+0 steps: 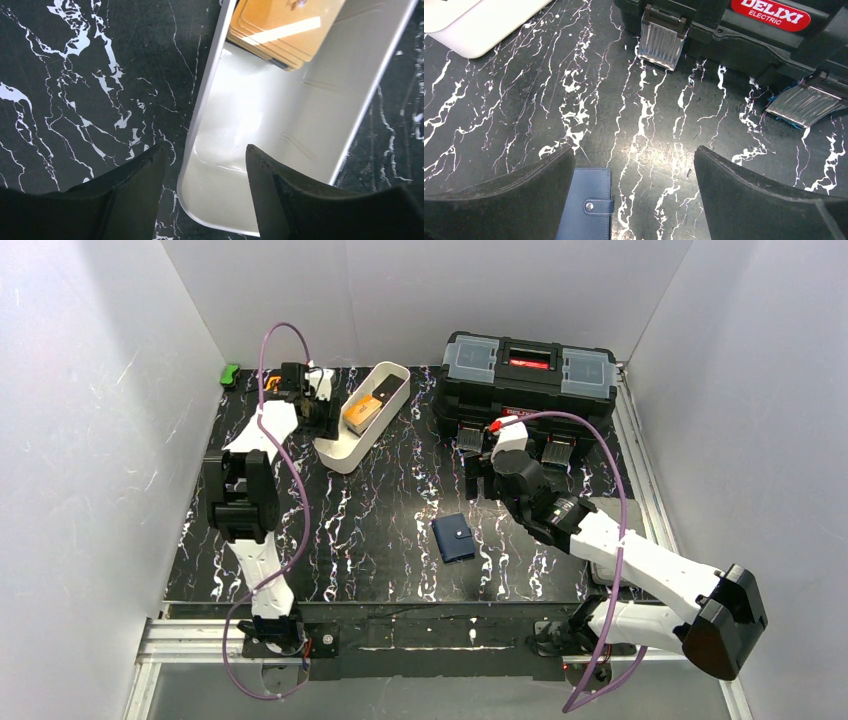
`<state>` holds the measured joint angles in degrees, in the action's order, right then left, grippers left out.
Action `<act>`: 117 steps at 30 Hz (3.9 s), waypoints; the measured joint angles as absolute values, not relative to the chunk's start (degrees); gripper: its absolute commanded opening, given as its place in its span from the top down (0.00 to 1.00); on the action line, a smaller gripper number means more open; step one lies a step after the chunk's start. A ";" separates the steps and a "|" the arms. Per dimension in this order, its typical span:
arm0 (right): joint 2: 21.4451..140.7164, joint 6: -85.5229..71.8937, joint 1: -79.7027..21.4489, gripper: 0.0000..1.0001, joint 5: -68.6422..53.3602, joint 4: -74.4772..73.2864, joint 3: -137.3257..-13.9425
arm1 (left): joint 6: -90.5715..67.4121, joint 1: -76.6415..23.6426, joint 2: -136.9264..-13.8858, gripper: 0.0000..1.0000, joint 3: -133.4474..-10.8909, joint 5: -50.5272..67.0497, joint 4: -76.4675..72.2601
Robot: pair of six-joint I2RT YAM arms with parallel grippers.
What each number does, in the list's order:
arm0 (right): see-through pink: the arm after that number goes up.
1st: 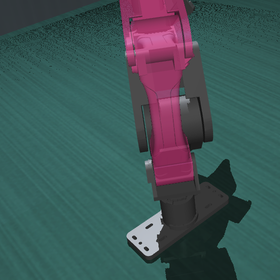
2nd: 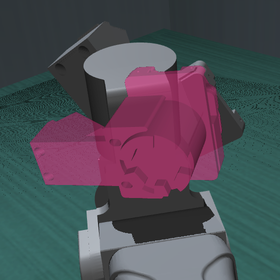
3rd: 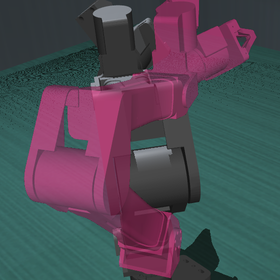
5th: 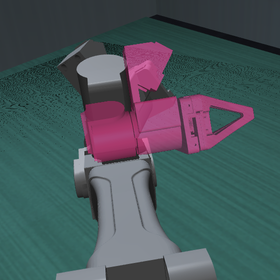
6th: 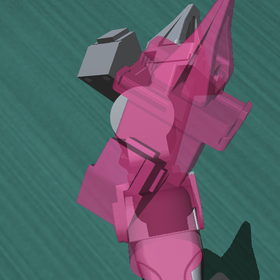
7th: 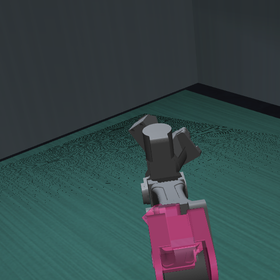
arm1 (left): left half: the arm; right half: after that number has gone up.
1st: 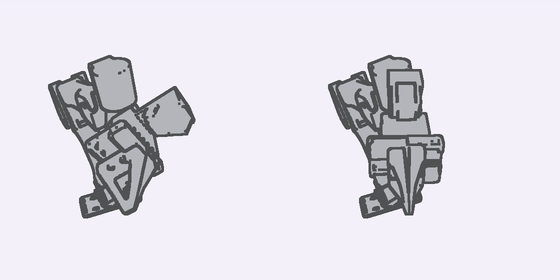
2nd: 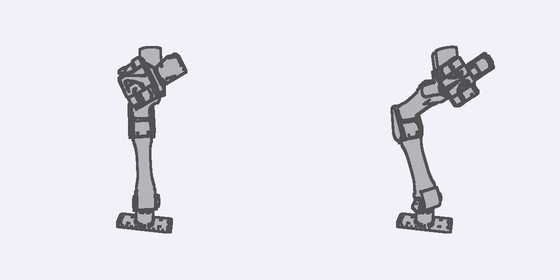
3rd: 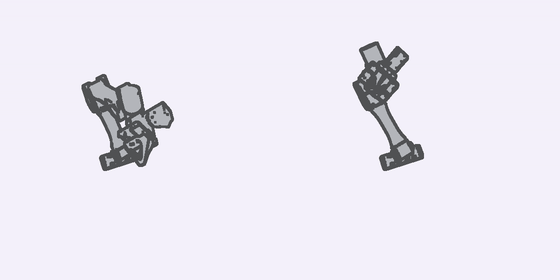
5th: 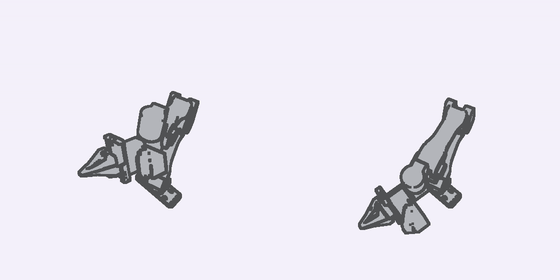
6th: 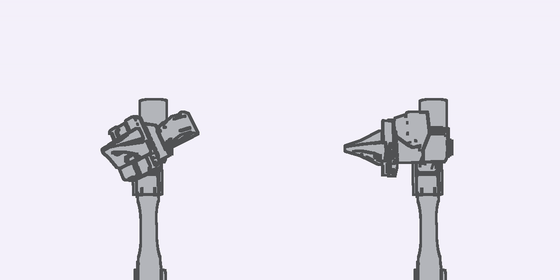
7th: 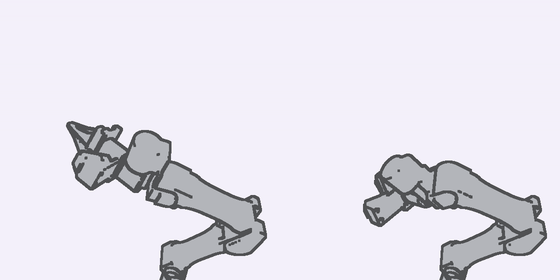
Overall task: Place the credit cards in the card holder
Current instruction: Move the storage box to the center of the board.
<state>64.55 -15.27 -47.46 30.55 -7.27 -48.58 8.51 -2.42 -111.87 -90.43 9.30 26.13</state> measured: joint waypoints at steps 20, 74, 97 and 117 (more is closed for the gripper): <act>67.77 -15.25 -48.21 0.09 31.31 -7.31 -49.54 | 12.88 -6.52 -101.49 0.82 -70.28 6.85 17.69; 115.61 -15.29 -54.26 0.38 17.61 -14.02 -89.58 | 7.01 11.68 -78.04 0.02 -77.06 28.40 45.36; 103.68 -0.84 -45.93 0.37 27.35 -8.01 -71.35 | 8.14 11.68 -78.46 0.02 -77.43 31.03 45.52; 105.01 1.58 -51.09 0.30 23.29 -7.79 -88.31 | 9.30 11.68 -80.62 0.02 -77.87 29.63 45.45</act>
<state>105.01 1.58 -51.09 23.29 -7.79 -88.31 9.30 11.68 -80.62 -77.87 29.63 45.45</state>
